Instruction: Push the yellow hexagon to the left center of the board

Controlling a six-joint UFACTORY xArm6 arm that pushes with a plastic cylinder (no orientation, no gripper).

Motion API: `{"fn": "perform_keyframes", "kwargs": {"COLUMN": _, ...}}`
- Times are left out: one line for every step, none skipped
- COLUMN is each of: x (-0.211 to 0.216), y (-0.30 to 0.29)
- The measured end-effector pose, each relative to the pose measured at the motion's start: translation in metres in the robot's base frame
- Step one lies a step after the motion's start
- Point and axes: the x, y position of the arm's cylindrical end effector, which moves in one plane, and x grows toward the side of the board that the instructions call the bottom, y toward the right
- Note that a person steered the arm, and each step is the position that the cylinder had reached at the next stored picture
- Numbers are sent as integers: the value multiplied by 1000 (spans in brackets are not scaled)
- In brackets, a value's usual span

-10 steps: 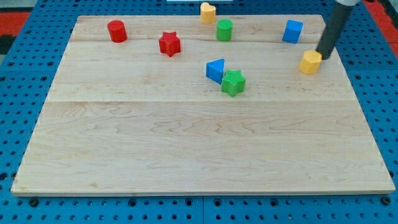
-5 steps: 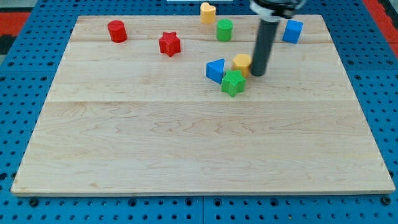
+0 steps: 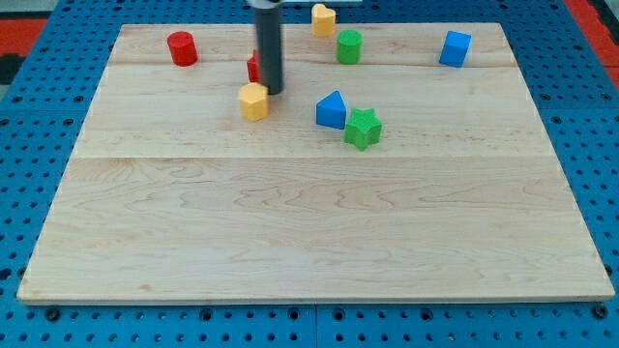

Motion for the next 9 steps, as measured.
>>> {"fn": "perform_keyframes", "kwargs": {"x": 15, "y": 18}}
{"fn": "perform_keyframes", "kwargs": {"x": 25, "y": 52}}
{"fn": "perform_keyframes", "kwargs": {"x": 49, "y": -8}}
{"fn": "perform_keyframes", "kwargs": {"x": 53, "y": -60}}
{"fn": "perform_keyframes", "kwargs": {"x": 44, "y": -61}}
{"fn": "perform_keyframes", "kwargs": {"x": 40, "y": -70}}
{"fn": "perform_keyframes", "kwargs": {"x": 24, "y": -65}}
{"fn": "perform_keyframes", "kwargs": {"x": 23, "y": -105}}
{"fn": "perform_keyframes", "kwargs": {"x": 30, "y": -134}}
